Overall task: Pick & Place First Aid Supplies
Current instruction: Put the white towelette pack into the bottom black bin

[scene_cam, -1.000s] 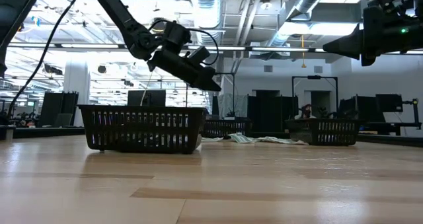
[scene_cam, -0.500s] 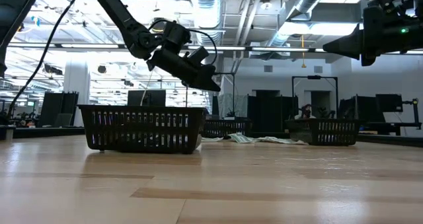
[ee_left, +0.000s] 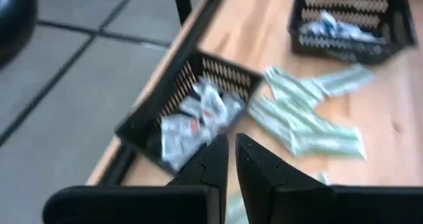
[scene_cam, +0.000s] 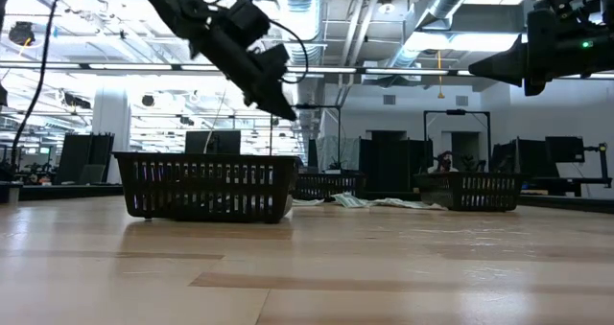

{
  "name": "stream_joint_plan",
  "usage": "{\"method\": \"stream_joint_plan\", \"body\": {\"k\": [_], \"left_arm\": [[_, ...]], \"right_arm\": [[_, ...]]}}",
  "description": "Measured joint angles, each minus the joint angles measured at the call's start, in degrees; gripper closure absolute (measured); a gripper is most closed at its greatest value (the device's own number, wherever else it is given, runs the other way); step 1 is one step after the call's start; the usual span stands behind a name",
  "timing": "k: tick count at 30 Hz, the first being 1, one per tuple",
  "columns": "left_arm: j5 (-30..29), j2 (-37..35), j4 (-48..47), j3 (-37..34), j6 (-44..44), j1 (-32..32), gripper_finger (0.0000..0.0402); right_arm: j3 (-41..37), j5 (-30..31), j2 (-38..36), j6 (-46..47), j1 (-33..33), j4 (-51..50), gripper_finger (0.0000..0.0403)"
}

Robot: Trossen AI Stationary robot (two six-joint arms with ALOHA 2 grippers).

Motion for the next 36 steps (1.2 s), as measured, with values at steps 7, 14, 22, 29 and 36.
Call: {"method": "stream_joint_plan", "body": {"k": [7, 14, 22, 29, 36], "left_arm": [[2.23, -5.77, -17.65, 0.00, 0.39, -0.97, 0.0370], [3.80, -7.02, -23.95, -0.02, 0.27, -2.42, 0.0370], [3.17, -7.02, -22.64, -0.02, 3.50, -2.89, 0.0370], [3.19, -6.97, -20.29, -0.02, 1.49, -2.94, 0.0370], [3.99, -3.56, -19.28, -0.01, 1.62, -2.94, 0.0366]], "right_arm": [[0.00, 0.00, 0.00, 0.00, 0.02, 0.02, 0.0395], [0.00, 0.00, 0.00, -0.02, 0.01, 0.00, 0.0395], [0.00, 0.00, 0.00, -0.02, 0.02, 0.00, 0.0395], [0.00, 0.00, 0.00, 0.00, 0.02, 0.02, 0.0395], [0.00, 0.00, 0.00, -0.01, 0.01, 0.00, 0.0395]]}}
